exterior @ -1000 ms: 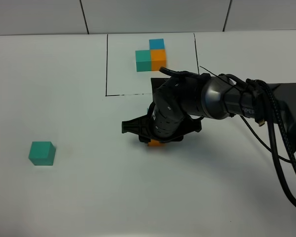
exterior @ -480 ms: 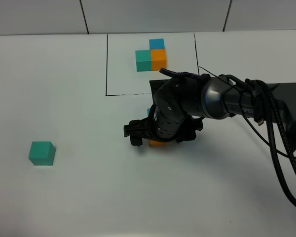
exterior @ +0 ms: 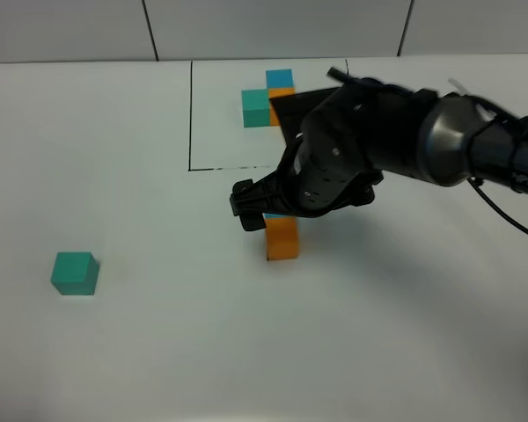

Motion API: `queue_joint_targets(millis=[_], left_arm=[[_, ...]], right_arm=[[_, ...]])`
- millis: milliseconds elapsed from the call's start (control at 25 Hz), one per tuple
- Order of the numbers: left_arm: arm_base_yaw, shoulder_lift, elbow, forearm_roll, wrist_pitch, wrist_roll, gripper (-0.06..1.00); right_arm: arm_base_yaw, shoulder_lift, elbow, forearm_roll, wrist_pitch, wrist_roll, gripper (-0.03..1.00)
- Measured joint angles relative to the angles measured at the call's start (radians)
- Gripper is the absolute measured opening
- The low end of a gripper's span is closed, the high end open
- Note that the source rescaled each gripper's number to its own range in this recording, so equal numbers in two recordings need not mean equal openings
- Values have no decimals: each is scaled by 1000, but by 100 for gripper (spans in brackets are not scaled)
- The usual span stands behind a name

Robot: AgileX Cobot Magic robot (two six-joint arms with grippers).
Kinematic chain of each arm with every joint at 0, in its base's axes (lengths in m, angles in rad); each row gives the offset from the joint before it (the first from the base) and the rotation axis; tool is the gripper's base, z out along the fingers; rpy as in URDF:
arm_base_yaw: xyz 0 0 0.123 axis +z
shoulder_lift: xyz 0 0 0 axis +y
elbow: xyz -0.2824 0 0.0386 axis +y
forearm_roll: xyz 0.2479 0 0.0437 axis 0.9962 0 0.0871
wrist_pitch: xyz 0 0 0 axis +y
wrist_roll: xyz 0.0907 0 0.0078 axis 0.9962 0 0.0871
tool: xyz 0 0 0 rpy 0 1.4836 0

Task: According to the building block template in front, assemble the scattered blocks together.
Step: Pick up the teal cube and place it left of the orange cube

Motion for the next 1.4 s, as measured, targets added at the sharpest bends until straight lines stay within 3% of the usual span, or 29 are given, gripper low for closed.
queue_joint_targets(millis=[320, 480, 720, 1080, 1400], left_arm=[[0, 0, 0, 0, 0, 0, 87], [0, 0, 0, 0, 0, 0, 87], [0, 0, 0, 0, 0, 0, 87], [0, 0, 0, 0, 0, 0, 87], [0, 0, 0, 0, 0, 0, 87]], right_arm=[[-246, -206, 220, 7, -29, -261, 100], [-407, -297, 346, 7, -97, -313, 100], [-575, -370, 364, 6, -140, -392, 100], [-593, -558, 403, 6, -137, -409, 100], [-593, -957, 556, -30, -89, -354, 100]])
